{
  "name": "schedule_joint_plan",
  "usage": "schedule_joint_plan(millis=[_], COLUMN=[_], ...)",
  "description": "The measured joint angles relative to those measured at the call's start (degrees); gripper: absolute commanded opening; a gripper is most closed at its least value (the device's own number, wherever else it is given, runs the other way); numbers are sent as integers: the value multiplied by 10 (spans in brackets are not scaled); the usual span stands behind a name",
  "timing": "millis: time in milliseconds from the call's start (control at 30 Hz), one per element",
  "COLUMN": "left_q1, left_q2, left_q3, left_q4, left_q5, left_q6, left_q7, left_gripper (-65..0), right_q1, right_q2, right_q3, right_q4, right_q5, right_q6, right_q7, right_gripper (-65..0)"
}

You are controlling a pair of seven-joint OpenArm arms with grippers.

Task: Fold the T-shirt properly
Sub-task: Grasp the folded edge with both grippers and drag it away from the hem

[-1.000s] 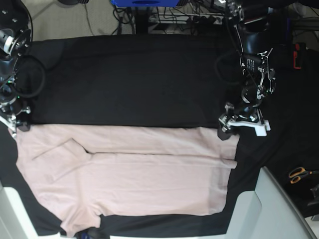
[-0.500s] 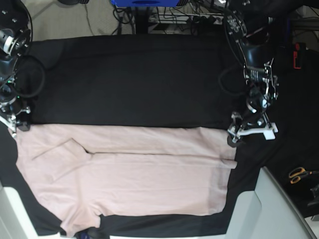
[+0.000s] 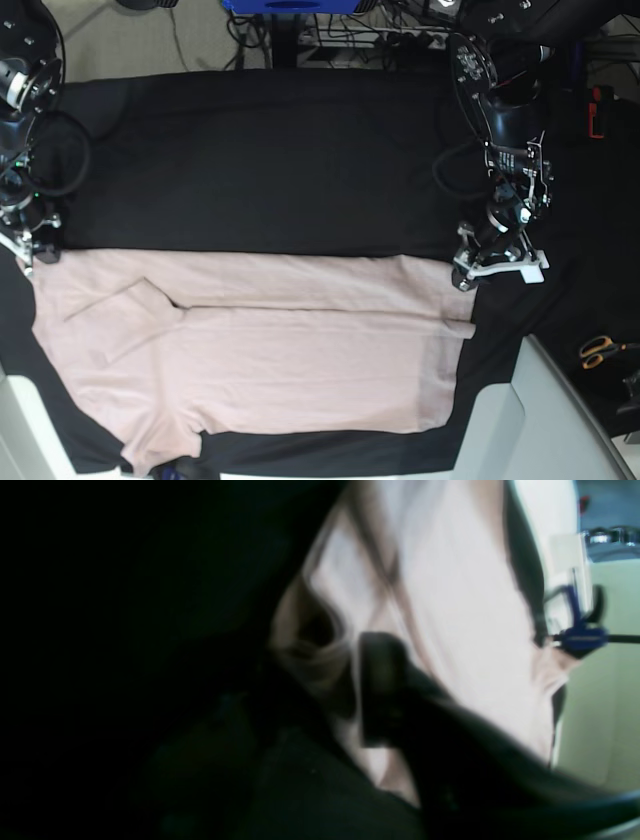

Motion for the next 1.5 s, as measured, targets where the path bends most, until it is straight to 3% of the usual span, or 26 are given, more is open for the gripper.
schedule_joint_plan(millis=[133, 233, 533, 733, 833, 1000, 1167, 1500], left_q1=[1, 2, 3, 43, 87, 155, 229, 318], left_q2=[0, 0, -10, -15, -17, -12, -12, -14], left_q3=[0, 1, 81, 82, 82, 84, 87, 85], left_q4=[-1, -1, 0, 41, 100, 179, 258, 345], left_q5=[3, 5, 5, 0, 1, -7, -3, -3], left_q6=[2, 3, 2, 0, 2, 59, 66, 69], left_q7=[1, 2, 6, 6, 15, 15, 19, 16], left_gripper=[-532, -650, -650, -650, -650, -650, -650, -650], right_q1=[0, 0, 0, -18, -40, -76, -110, -232], right_q2=[0, 0, 3, 23, 27, 25, 25, -21], right_q3=[0, 0, 0, -1, 0, 0, 2, 52], right_q4=[0, 0, 0, 5, 33, 101, 141, 264], right_q5=[0, 0, 0, -1, 0, 2, 3, 2], right_q6=[0, 0, -2, -4, -4, -4, -3, -3], right_q7=[0, 0, -3, -9, -44, -77, -114, -162], right_gripper=[-648, -648, -650, -650, -650, -650, -650, -650])
